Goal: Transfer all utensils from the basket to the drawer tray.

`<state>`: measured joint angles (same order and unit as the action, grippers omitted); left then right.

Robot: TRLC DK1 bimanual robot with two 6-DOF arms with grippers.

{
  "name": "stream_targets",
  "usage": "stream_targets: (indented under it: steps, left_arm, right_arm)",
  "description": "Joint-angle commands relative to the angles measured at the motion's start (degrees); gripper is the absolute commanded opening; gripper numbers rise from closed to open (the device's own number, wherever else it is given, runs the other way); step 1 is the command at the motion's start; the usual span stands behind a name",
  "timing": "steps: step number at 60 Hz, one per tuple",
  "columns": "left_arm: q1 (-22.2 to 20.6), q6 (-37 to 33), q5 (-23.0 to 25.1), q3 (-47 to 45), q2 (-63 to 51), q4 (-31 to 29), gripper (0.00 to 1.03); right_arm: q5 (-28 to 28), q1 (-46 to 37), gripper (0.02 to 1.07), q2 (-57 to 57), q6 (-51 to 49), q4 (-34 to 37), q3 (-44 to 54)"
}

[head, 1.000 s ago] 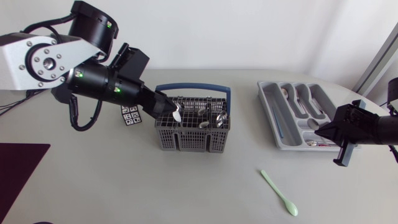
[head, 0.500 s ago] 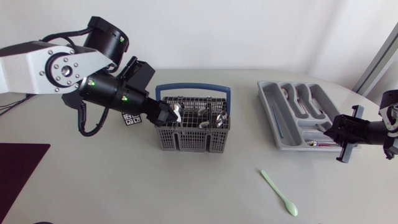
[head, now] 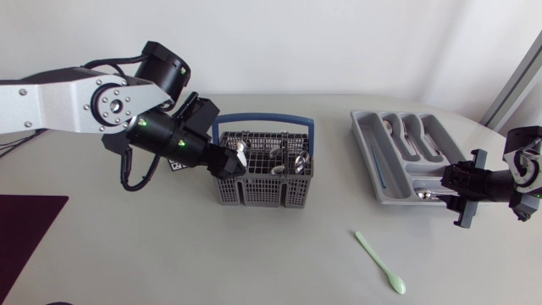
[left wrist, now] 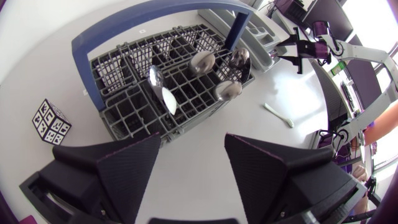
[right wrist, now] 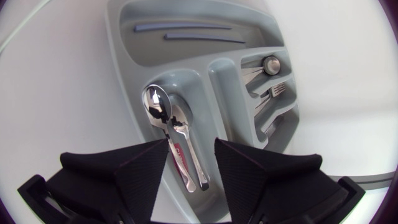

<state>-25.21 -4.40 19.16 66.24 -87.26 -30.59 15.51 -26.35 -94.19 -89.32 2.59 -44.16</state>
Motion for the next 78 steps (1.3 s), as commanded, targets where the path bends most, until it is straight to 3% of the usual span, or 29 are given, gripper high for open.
stream_targets:
  steps: [1, 10, 28, 41, 50, 60, 78]
  left_arm:
    - [0.08, 2.38, -0.17, 0.12, -1.24, 0.09, 0.67]
    - [0.51, 4.23, -0.17, 0.3, -2.03, 3.61, 0.59]
    - [1.39, 6.69, -0.7, 0.82, -6.08, 9.76, 0.5]
    - [1.57, 7.57, -0.96, 0.3, -6.95, 11.87, 0.29]
    - [1.83, 8.1, -0.96, -0.41, -6.52, 14.33, 0.24]
    - [1.83, 8.62, -0.88, -0.67, -6.6, 14.77, 0.05]
    - [3.33, 10.47, 2.73, -1.46, -2.56, 14.15, 0.04]
  right_arm:
    - [1.19, 0.16, 0.77, 4.9, 4.15, 3.47, -1.1]
    - [4.27, 1.91, 0.77, 13.33, 8.11, 8.04, 1.36]
    - [4.53, 10.62, 0.77, 28.8, 14.35, 13.14, 7.86]
    - [2.69, 18.53, 0.77, 36.89, 19.09, 17.1, 9.53]
    - [-0.21, 24.68, 0.77, 39.88, 21.38, 18.33, 10.76]
    - [-2.24, 27.84, 0.77, 40.93, 23.31, 18.33, 10.32]
    - [-5.75, 32.41, 0.77, 41.11, 24.54, 18.59, 10.06]
